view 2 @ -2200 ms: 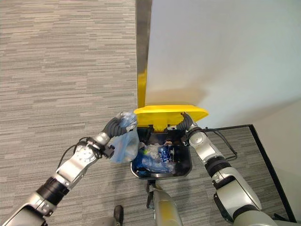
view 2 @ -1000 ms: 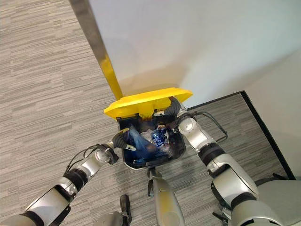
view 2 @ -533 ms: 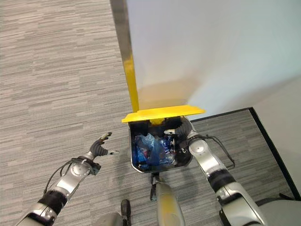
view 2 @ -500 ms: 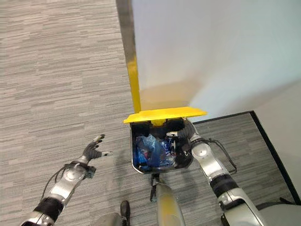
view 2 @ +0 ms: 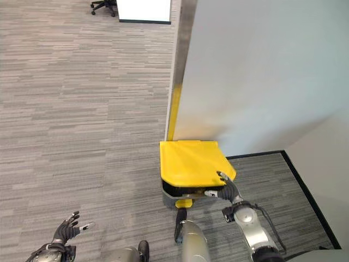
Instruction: Gather garbage on tea table into small bin, then transfer packed bag to large trash can.
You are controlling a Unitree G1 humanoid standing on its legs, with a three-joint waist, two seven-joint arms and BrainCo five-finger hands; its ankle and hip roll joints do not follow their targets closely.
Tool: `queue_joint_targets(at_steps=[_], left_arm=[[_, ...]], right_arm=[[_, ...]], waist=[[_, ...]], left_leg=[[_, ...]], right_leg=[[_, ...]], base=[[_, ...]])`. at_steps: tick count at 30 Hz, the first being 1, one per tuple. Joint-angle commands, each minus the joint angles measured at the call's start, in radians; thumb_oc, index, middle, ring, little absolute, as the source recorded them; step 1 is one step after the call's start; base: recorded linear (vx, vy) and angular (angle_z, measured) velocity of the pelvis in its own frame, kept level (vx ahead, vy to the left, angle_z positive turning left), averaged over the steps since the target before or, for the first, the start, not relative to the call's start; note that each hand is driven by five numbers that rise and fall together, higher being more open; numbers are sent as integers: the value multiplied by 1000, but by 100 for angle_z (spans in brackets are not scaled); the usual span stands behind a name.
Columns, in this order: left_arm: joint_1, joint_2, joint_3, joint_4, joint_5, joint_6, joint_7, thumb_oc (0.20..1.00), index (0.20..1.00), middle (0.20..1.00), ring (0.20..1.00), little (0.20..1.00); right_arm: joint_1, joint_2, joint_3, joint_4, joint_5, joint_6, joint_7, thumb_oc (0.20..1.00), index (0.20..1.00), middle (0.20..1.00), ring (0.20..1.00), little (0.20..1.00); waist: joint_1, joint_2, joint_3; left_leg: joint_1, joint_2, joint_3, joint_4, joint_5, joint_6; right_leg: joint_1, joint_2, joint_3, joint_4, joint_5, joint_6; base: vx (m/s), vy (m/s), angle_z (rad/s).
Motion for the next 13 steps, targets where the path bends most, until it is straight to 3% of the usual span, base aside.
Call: queue_joint_targets(at_steps=[1,13], left_arm=[[-13,50,-3,-55,-24,-26,21,1000,1000,1000,1000,1000],[1,24,-29,-18,-11,-24,-10,1000,1000,1000,1000,1000]], right_arm=[[-38,-10,8,10,-25,-25,-6,1000,1000,1000,1000,1000],[22,-39,-36,54,-2,-20,0,1000,1000,1000,1000,1000]], waist=[[24,-11,-28],[-1,-12,-100]], left_leg=[[37,-22,-41,-5,-124,-41],[105,22,-23,-61,-112,-81]], right_leg=[[102,29,-3,-331,112,-2],[258,72,9,-539,106,-28]], base=[[26,-94,-11],[73,-84,-8]])
